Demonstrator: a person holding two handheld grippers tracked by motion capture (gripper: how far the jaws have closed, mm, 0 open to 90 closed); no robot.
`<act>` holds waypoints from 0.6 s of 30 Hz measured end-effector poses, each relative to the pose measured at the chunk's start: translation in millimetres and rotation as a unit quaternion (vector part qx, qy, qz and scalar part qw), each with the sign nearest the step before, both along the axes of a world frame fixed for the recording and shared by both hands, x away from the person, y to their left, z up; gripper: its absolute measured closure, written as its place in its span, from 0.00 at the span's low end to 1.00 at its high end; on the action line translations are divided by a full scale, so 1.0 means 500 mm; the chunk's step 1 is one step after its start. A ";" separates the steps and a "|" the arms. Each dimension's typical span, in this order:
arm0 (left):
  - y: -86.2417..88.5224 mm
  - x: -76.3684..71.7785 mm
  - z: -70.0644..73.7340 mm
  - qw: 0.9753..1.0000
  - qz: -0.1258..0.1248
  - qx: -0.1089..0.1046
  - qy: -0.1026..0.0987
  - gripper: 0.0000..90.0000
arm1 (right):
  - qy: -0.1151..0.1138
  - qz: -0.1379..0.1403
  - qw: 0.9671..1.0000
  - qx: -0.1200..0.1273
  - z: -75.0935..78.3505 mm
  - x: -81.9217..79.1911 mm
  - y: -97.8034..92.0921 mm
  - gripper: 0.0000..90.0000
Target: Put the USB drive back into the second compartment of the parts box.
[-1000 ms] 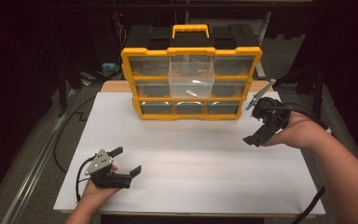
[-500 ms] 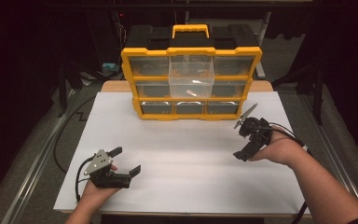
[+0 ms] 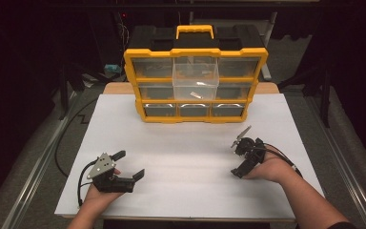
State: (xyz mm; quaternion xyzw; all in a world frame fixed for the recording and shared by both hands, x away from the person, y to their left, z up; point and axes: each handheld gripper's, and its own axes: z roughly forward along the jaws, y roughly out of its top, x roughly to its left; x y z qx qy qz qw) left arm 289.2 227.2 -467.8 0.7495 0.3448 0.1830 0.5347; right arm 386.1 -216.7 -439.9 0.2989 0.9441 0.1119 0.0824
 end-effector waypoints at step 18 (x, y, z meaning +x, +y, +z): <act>0.004 0.002 0.003 1.000 0.010 -0.012 0.007 0.00 | -0.111 -0.063 0.980 0.154 -0.039 -0.043 -0.023 0.00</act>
